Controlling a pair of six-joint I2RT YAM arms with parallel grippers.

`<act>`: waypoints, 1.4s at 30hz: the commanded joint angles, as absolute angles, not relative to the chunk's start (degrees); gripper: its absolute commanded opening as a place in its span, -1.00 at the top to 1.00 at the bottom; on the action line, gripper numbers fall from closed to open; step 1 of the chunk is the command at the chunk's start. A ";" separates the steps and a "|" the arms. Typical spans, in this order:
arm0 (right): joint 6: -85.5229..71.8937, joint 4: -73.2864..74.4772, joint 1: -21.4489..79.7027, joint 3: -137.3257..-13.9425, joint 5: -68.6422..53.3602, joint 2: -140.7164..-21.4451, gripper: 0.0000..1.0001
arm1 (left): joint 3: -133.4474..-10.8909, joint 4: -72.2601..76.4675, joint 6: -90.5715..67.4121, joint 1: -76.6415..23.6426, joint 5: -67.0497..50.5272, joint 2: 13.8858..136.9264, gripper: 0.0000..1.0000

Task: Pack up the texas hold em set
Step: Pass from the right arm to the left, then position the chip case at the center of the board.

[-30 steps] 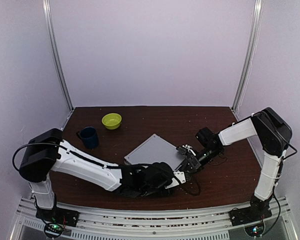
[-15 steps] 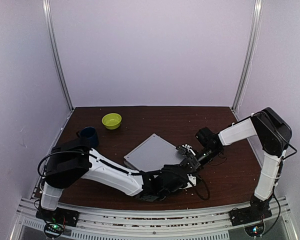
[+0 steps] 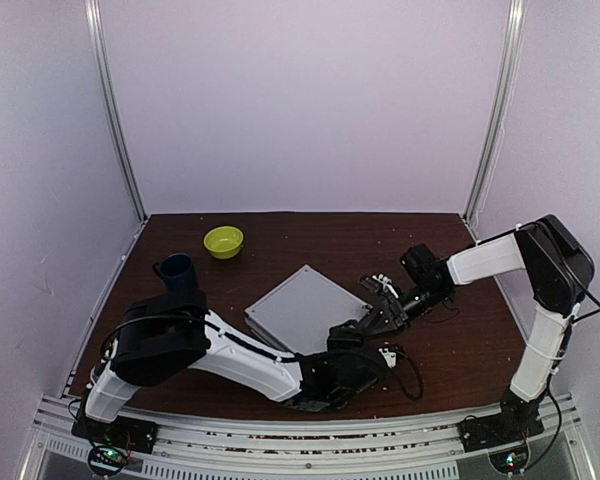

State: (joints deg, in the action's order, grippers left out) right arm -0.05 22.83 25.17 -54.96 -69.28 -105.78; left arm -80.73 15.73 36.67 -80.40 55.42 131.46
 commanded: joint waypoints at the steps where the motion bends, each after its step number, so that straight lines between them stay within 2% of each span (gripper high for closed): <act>1: 0.23 21.67 21.51 -54.35 -71.45 -101.54 0.34 | -80.69 16.75 33.90 -77.39 64.22 129.10 -0.37; 11: -0.87 18.18 18.54 -52.04 -71.32 -98.40 0.30 | -77.49 19.34 30.10 -76.75 64.26 124.41 -0.37; 15: -1.98 15.94 18.25 -51.05 -71.42 -97.69 0.30 | -76.85 16.15 25.01 -75.94 62.63 121.41 -0.37; 28: -2.29 14.08 18.02 -50.77 -72.11 -98.34 0.30 | -74.67 2.02 5.51 -69.43 46.10 113.03 -0.36; 35: -1.94 14.06 17.90 -50.81 -72.87 -99.11 0.30 | -74.36 -0.78 1.03 -66.45 36.47 112.69 -0.35; 42: -1.63 14.07 17.87 -50.98 -73.48 -99.72 0.30 | -74.31 -2.32 -0.99 -65.06 34.27 113.24 -0.34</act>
State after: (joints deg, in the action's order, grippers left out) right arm -1.91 14.92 18.24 -51.33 -71.57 -99.55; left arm -73.52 -4.89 3.51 -67.31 35.46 116.68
